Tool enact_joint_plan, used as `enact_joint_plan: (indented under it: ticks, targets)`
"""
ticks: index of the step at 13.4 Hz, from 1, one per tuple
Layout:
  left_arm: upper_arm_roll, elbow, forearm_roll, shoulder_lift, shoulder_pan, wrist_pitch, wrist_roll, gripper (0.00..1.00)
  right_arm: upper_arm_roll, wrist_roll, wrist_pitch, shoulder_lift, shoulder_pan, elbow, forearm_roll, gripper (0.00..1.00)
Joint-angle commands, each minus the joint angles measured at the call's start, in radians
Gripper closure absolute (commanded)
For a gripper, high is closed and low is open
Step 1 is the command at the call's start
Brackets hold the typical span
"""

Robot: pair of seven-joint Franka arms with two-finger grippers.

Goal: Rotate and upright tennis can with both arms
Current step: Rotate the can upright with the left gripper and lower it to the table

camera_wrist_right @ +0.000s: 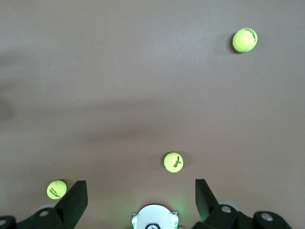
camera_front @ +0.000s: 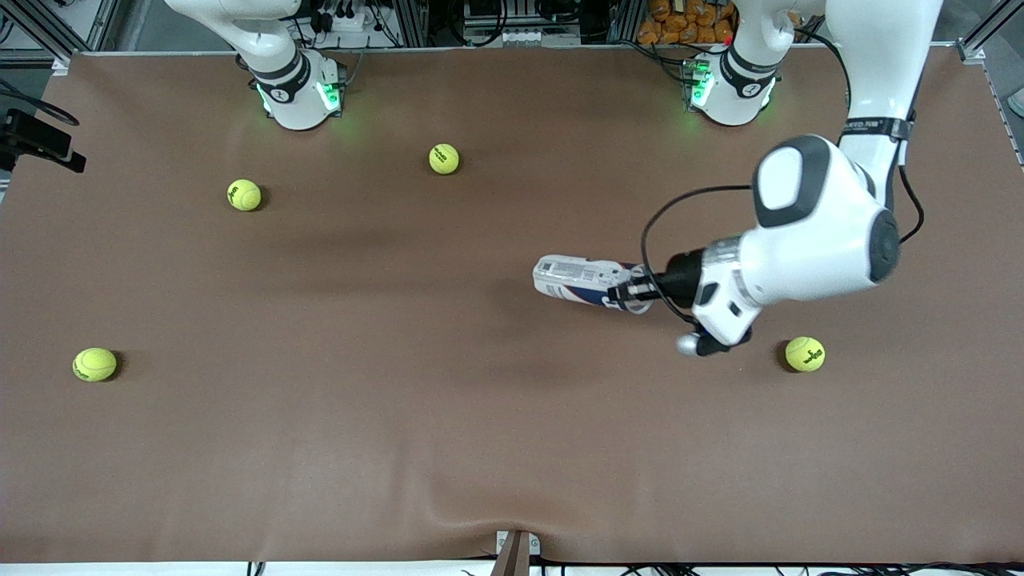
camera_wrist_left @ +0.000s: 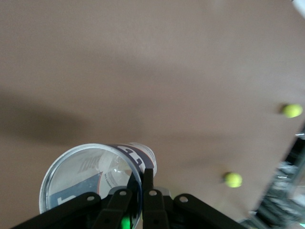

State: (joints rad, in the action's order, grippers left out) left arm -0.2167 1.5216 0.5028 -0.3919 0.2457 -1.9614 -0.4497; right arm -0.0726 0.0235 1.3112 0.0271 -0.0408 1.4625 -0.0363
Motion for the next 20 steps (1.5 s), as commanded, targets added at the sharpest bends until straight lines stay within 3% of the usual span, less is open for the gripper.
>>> enact_joint_plan:
  ticks: [1,4,9,11,15,16,17,18,20]
  targets:
    - [0.010,-0.102,-0.276,-0.045,0.200,-0.014,-0.198,1.00,0.010,-0.034,-0.003,0.020,-0.008,0.015,-0.025,0.00]
    - [0.011,-0.152,-0.548,-0.113,0.351,-0.046,-0.323,1.00,0.011,-0.101,-0.006,0.019,-0.002,-0.001,-0.025,0.00]
    - [0.054,-0.158,-0.682,-0.234,0.512,-0.261,-0.476,1.00,0.016,-0.085,0.023,0.013,0.009,-0.027,-0.005,0.00]
    - [0.088,-0.172,-0.743,-0.258,0.559,-0.264,-0.485,1.00,0.017,-0.006,0.042,0.011,0.009,-0.027,0.056,0.00]
    - [0.094,-0.173,-0.825,-0.288,0.578,-0.264,-0.486,1.00,0.014,-0.007,0.042,0.008,0.001,-0.022,0.050,0.00]
    - [0.094,-0.173,-0.828,-0.294,0.583,-0.266,-0.489,0.68,0.014,-0.007,0.042,0.005,0.001,-0.024,0.047,0.00]
    - [0.092,-0.175,-0.828,-0.294,0.583,-0.267,-0.492,0.16,0.014,-0.007,0.043,0.002,0.005,-0.027,0.046,0.00]
    - [0.092,-0.179,-0.826,-0.294,0.583,-0.269,-0.494,0.00,0.014,-0.010,0.042,0.004,0.006,-0.025,0.046,0.00]
    - [0.092,-0.202,-0.826,-0.286,0.583,-0.267,-0.495,0.00,0.014,-0.010,0.043,0.002,0.004,-0.025,0.046,0.00]
